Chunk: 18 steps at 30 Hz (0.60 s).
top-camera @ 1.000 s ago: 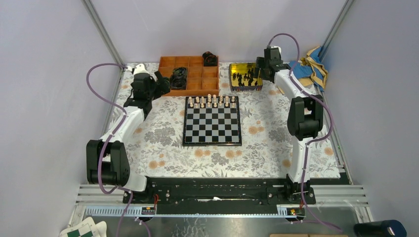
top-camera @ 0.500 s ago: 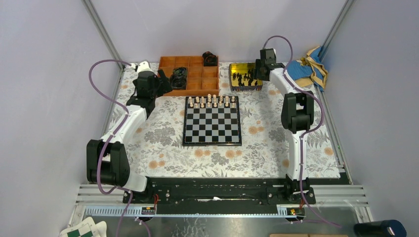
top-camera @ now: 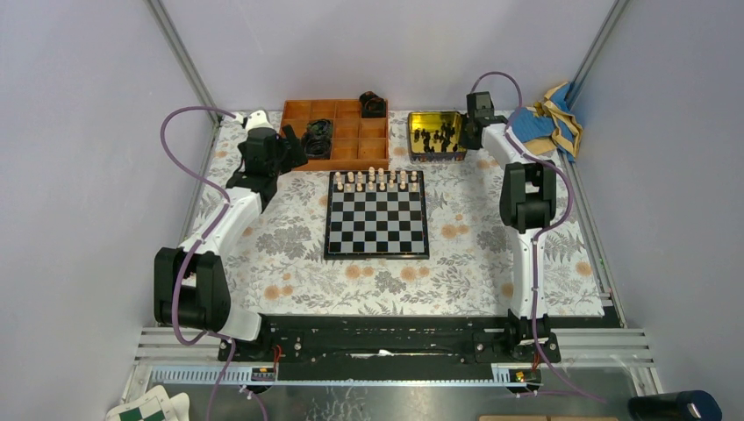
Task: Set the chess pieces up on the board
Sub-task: Pick up the storage box at the center of the board.
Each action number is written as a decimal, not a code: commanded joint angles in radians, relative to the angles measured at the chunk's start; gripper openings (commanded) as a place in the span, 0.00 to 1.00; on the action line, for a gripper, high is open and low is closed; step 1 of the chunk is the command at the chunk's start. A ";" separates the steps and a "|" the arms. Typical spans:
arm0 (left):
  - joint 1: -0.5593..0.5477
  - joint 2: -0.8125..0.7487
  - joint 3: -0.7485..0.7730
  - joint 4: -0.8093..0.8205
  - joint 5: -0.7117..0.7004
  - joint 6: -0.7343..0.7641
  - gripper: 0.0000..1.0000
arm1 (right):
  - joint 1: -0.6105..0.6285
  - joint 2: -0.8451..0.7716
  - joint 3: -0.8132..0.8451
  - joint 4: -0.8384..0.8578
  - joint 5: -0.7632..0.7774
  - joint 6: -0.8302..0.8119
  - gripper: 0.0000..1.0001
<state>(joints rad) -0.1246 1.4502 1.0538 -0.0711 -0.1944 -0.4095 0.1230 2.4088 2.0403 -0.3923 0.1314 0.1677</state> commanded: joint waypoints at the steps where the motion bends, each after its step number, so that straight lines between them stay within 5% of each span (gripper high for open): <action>1: -0.007 0.009 -0.018 0.025 -0.027 0.016 0.94 | -0.010 -0.002 0.043 -0.004 -0.022 0.000 0.12; 6: -0.007 0.006 -0.026 0.025 -0.026 0.008 0.95 | -0.013 -0.025 0.014 0.007 -0.018 -0.003 0.00; 18: -0.016 -0.045 -0.024 -0.055 -0.022 -0.022 0.94 | -0.013 -0.220 -0.161 0.044 0.028 -0.025 0.00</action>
<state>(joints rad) -0.1291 1.4467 1.0313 -0.0853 -0.2005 -0.4164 0.1146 2.3398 1.9263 -0.3649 0.1398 0.1524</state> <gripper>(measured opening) 0.947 0.022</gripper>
